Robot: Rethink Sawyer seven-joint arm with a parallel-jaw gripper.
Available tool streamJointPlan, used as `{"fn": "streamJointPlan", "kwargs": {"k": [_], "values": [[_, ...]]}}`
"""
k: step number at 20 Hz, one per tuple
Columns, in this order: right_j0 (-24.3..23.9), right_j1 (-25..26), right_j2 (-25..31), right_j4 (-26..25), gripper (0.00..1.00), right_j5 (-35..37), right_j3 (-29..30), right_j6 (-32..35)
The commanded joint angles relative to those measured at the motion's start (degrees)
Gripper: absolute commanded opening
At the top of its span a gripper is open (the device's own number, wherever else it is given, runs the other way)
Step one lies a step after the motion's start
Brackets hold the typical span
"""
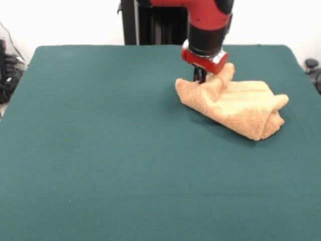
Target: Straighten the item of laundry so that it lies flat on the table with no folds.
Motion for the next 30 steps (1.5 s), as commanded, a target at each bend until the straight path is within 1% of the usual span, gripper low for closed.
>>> {"fn": "streamJointPlan", "kwargs": {"k": [1,2,3,4,5,6,8,11,18,24,30], "values": [[-7.27,4.05,9.95,-1.77,0.0,5.66,-16.08,-11.17],[-7.92,4.19,10.67,-1.23,0.0,14.38,-18.5,-14.11],[-8.07,4.26,10.91,-1.04,0.0,19.18,-19.87,-14.83],[-8.06,4.45,10.92,-0.39,0.0,27.09,-22.11,-15.24],[-8.06,4.46,10.96,-0.11,0.0,30.7,-23.01,-14.62],[-7.98,4.56,10.92,0.37,0.0,35.91,-24.31,-13.69],[-8.1,4.38,11.13,-0.06,0.0,38.88,-25.04,-12.69],[-8.83,4.18,11.82,-0.74,0.0,38.68,-24.55,-11.85],[-9.4,6.02,12.82,-1.88,0.0,38.55,-25.88,-11.61],[-9.44,6.05,13.08,-2.03,0.0,36.58,-24.34,-11.2],[-9.86,5.85,13.54,-2.58,0.0,36.4,-23.75,-11.39]]}}
